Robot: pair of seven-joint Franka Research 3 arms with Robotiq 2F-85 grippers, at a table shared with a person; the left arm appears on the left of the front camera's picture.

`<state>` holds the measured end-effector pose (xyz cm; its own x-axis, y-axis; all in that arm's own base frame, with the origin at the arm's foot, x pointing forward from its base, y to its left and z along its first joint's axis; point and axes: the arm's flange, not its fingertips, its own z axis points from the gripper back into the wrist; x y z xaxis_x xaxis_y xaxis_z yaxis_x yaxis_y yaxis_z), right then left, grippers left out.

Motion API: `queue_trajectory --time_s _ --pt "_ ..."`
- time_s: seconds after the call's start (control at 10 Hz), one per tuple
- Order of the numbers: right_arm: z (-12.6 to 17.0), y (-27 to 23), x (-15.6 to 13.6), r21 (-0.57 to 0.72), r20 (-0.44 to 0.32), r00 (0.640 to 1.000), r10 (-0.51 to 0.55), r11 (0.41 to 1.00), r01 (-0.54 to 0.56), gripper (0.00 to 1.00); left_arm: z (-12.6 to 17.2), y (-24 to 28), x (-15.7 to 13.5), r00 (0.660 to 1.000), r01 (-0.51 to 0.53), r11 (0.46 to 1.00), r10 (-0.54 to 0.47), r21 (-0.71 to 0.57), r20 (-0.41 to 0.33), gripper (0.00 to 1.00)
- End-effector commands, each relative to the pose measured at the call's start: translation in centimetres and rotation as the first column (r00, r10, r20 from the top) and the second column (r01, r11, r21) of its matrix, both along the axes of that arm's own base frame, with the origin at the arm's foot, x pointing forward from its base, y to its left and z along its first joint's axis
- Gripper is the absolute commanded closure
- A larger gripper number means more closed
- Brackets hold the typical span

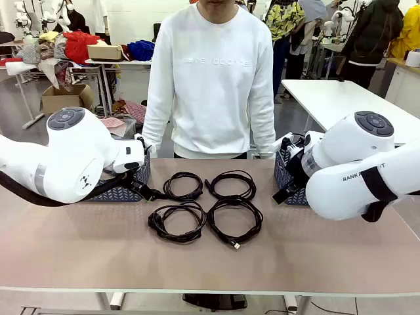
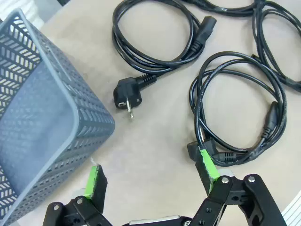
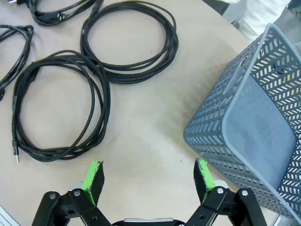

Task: Organize the cables according to human instructions.
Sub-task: Pick up a bundle of cables and place it in the basket indicated by the human.

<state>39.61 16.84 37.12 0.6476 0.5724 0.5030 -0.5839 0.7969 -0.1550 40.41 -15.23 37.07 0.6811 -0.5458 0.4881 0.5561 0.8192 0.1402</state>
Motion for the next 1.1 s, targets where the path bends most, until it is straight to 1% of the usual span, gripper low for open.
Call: queue_trajectory --time_s 0.0,1.0 --pt "0.00 0.00 0.00 0.000 0.000 1.000 0.000 1.000 0.000 0.00 0.01 0.00 0.00 1.000 0.000 1.000 0.000 0.000 0.000 0.00" --pt "0.00 0.01 0.00 -0.001 0.000 1.000 0.000 1.000 0.000 0.00 0.00 -0.11 -0.04 1.000 0.002 1.000 -0.002 0.001 0.000 0.00"
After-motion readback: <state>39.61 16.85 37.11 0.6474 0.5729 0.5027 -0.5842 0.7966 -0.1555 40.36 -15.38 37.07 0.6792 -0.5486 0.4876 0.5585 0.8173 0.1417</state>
